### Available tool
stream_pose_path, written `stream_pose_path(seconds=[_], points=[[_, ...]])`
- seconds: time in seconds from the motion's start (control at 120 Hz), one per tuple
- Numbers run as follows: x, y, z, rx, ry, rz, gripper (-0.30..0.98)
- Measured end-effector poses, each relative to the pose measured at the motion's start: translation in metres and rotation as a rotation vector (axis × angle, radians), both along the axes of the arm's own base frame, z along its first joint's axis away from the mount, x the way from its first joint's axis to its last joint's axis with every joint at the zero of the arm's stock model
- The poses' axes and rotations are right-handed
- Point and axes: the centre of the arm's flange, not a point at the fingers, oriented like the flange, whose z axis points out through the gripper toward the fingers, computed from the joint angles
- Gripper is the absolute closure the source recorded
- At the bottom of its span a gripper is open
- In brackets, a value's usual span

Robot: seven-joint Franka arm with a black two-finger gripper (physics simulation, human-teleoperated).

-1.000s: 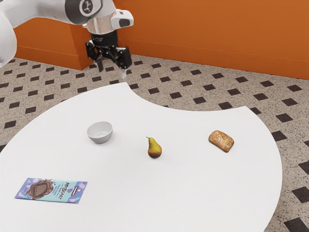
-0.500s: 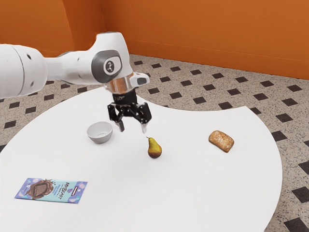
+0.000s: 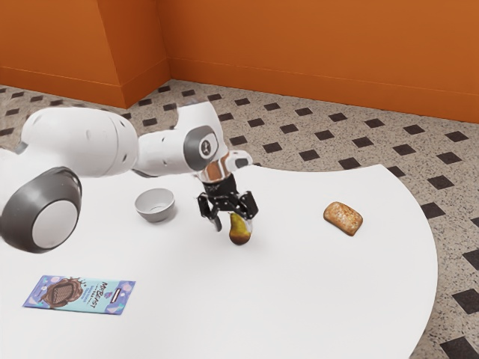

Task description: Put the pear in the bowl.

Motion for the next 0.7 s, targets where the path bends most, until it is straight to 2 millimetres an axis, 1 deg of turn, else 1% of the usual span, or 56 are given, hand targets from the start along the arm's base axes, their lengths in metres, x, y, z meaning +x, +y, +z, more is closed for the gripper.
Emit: stream_pose_path(seconds=[0.075,0.192,0.4,0.7], points=[[0.005,-0.001,-0.005,0.001,-0.013,-0.026,0.01],[0.007,-0.001,-0.014,0.004,-0.018,-0.059,0.09],[0.007,-0.001,-0.017,0.003,-0.028,-0.106,0.19],[0.011,-0.002,-0.024,0.0,-0.038,-0.144,0.24]])
